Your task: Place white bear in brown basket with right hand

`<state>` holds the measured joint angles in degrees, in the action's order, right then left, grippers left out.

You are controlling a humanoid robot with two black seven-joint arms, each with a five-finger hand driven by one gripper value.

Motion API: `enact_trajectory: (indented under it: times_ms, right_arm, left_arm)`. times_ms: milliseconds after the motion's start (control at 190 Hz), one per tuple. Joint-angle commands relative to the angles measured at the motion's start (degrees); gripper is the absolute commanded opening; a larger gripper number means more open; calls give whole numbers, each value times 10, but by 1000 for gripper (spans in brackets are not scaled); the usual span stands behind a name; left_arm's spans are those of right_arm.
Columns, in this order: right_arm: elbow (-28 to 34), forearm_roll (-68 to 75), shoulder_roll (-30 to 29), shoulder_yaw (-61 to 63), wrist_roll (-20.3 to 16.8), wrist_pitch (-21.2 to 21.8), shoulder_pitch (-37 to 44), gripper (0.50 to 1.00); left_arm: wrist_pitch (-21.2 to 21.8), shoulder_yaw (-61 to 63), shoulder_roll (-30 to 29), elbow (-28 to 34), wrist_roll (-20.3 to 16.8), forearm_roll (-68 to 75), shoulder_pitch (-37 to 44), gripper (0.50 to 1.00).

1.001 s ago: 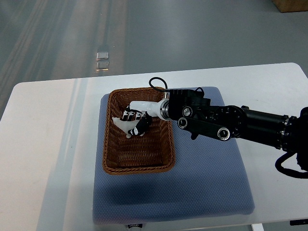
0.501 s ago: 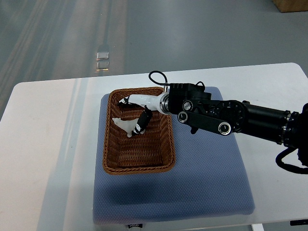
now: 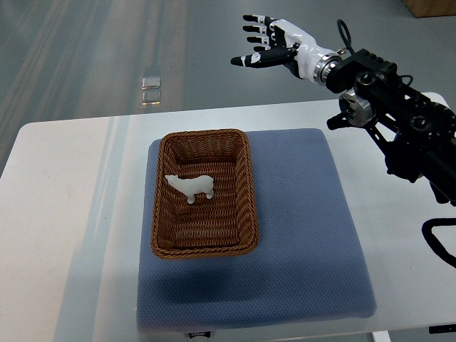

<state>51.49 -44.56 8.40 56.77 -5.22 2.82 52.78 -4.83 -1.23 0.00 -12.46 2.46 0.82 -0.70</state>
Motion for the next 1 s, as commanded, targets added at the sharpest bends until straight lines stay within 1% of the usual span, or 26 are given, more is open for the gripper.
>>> enact_trajectory:
  times_ms: [0, 47, 100, 195, 264, 316, 379, 469, 622, 864, 996]
  right_arm:
    - [-14, 71, -7, 51, 38, 0, -35, 926]
    - [-31, 116, -10, 57, 71, 1, -50, 928]
    - [-56, 159, -14, 58, 96, 1, -57, 928]
    - [-108, 223, -31, 60, 121, -3, -61, 928]
    - [-146, 267, -60, 67, 146, -23, -62, 928]
    - [-161, 282, -72, 71, 160, -26, -62, 928]
    - [-165, 295, -79, 72, 181, -17, -66, 928]
    - [-166, 320, -84, 83, 210, 16, -80, 928]
    - [-167, 374, -84, 102, 213, 42, -90, 928]
    - [-168, 379, -84, 101, 210, 59, -109, 928]
    - [-168, 379, -84, 99, 209, 98, -120, 928]
  left_arm:
    - [0, 1, 0, -4, 0, 1, 0, 1000]
    - [0, 1, 0, -4, 0, 1, 0, 1000]
    - [0, 2, 0, -4, 0, 1, 0, 1000]
    - [0, 1, 0, -3, 0, 1, 0, 1000]
    - [0, 0, 0, -3, 0, 1, 0, 1000]
    - [0, 0, 0, -3, 0, 1, 0, 1000]
    - [0, 0, 0, -4, 0, 1, 0, 1000]
    - [0, 0, 0, -4, 0, 1, 0, 1000]
    - [0, 0, 0, -4, 0, 1, 0, 1000]
    - [0, 0, 0, -4, 0, 1, 1, 1000]
    - [0, 0, 0, -4, 0, 1, 1, 1000]
